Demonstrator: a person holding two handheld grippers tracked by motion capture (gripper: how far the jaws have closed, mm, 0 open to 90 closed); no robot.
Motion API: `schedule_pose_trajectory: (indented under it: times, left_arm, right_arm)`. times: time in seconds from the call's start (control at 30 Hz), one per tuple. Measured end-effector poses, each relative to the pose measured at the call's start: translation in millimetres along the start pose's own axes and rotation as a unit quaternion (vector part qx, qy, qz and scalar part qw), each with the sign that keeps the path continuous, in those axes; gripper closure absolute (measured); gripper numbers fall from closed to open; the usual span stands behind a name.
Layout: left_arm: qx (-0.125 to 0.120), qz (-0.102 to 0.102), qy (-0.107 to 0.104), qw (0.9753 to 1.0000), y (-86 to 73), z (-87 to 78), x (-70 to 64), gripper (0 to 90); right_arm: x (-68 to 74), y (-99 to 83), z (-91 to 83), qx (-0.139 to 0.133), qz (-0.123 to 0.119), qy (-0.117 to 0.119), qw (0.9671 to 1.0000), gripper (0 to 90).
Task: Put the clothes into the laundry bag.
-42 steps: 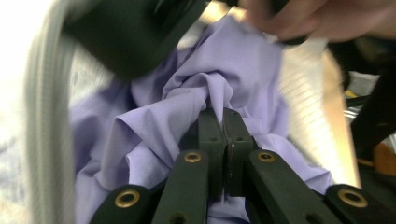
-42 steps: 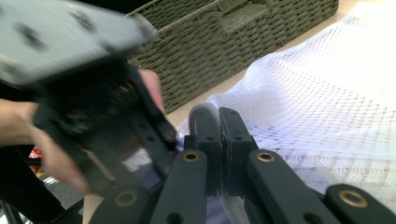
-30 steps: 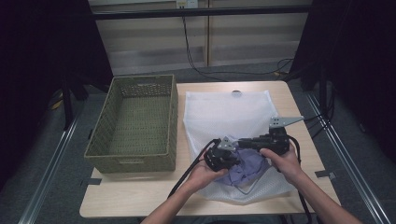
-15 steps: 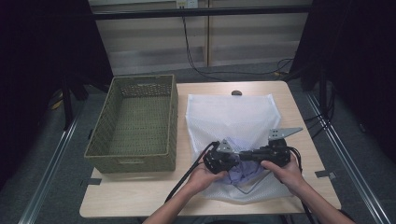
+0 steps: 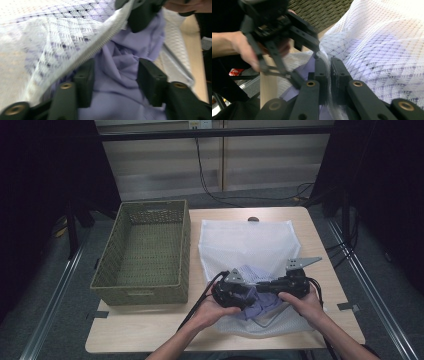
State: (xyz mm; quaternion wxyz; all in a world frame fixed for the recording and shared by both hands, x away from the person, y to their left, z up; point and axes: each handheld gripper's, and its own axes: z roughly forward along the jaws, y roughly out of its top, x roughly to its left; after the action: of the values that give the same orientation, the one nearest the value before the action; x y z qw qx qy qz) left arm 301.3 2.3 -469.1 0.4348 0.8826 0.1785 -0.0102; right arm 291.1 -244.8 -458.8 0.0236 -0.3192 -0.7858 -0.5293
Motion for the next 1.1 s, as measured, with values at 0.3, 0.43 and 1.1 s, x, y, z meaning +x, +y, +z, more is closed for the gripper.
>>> schedule_pose_trajectory:
  times: [0.3,0.43,1.1]
  left_arm:
    - [-0.021,0.0,0.009,0.9997,-15.9,-49.0,-10.9,39.2]
    - [-0.027,-0.004,-0.009,0.9996,-37.8,-61.3,-24.6,47.6]
    - [0.044,0.055,-0.055,0.996,-56.8,-25.4,-48.1,63.3]
  right_arm:
    - [-1.0,2.6,-3.8,-0.014,0.001,-0.009,0.9999,76.3]
    - [0.8,5.2,-9.8,-0.022,-0.003,-0.012,0.9997,74.7]
    - [29.1,12.4,-18.1,-0.043,-0.044,0.0,0.9981,80.2]
